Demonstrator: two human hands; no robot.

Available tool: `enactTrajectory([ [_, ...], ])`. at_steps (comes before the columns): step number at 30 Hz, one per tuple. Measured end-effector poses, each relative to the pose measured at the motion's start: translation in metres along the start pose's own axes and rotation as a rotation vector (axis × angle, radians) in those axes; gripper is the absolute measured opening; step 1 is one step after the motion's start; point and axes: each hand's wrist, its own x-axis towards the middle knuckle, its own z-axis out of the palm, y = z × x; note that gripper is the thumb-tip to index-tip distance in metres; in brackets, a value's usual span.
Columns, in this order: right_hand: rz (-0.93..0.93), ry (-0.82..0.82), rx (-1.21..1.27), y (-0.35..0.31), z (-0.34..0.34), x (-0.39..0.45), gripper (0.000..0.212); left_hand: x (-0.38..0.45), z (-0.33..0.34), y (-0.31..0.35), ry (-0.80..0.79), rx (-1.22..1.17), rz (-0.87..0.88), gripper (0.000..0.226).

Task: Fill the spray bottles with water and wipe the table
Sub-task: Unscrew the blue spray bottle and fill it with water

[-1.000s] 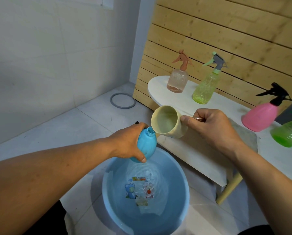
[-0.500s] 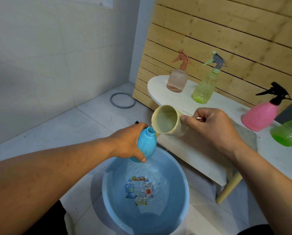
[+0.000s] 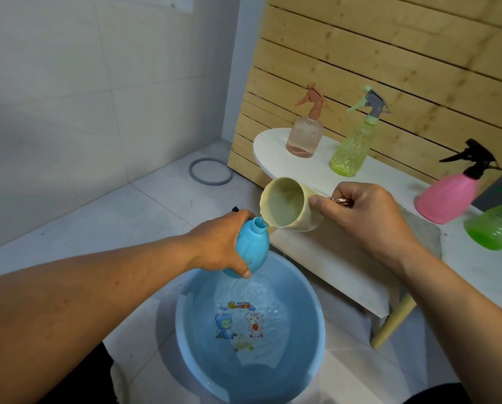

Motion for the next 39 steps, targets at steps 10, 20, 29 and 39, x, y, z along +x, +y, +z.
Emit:
enactTrajectory([
  [10,-0.024,0.019,-0.04,-0.0013,0.0009,-0.0015,0.047,0.0017,0.0018,-0.0026,0.0,0.004,0.003,0.107],
  [20,-0.03,0.016,-0.033,-0.002,0.0014,-0.0016,0.042,0.0013,0.0027,-0.0037,-0.008,0.009,0.003,0.108],
  [29,-0.049,0.035,-0.078,-0.0021,0.0023,-0.0022,0.044,0.0016,0.0039,-0.005,-0.003,0.003,0.01,0.107],
  [39,-0.083,0.063,-0.133,-0.0056,0.0023,-0.0042,0.045,0.0014,0.0036,-0.0033,0.006,0.008,0.015,0.106],
])
